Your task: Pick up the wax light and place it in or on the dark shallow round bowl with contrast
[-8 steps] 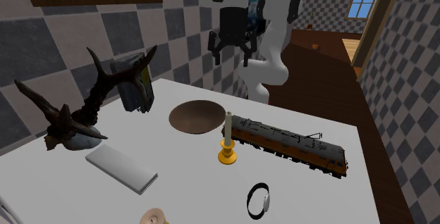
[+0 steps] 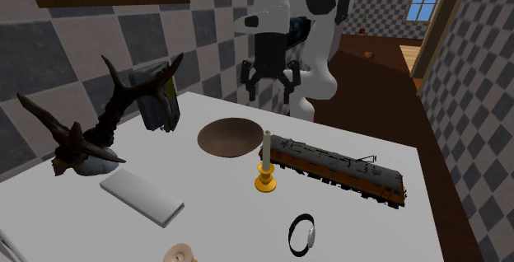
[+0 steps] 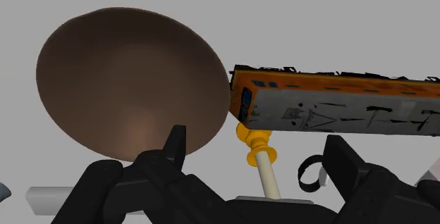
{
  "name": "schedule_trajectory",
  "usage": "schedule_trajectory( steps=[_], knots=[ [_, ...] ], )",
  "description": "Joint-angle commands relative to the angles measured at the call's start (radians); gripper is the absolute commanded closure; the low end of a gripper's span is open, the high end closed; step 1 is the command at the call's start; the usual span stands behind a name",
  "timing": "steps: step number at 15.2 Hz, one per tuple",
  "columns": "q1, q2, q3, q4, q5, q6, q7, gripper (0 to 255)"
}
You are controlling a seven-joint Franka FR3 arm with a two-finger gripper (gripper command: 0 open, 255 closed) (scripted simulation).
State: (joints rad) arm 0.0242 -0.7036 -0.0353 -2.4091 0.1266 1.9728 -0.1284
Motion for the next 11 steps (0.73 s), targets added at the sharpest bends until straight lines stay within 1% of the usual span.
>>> schedule_trajectory(
  steps=[1, 5, 8, 11],
  knots=[
    [0.011, 0.044, 0.015, -0.019, 0.024, 0.095, 0.016, 0],
    [0.032, 0.152, 0.035, -0.032, 0.069, 0.273, 0.033, 0],
    [0.050, 0.245, 0.047, -0.022, 0.103, 0.400, 0.040, 0],
    [0.057, 0.286, 0.051, -0.025, 0.115, 0.452, 0.038, 0]
  ],
)
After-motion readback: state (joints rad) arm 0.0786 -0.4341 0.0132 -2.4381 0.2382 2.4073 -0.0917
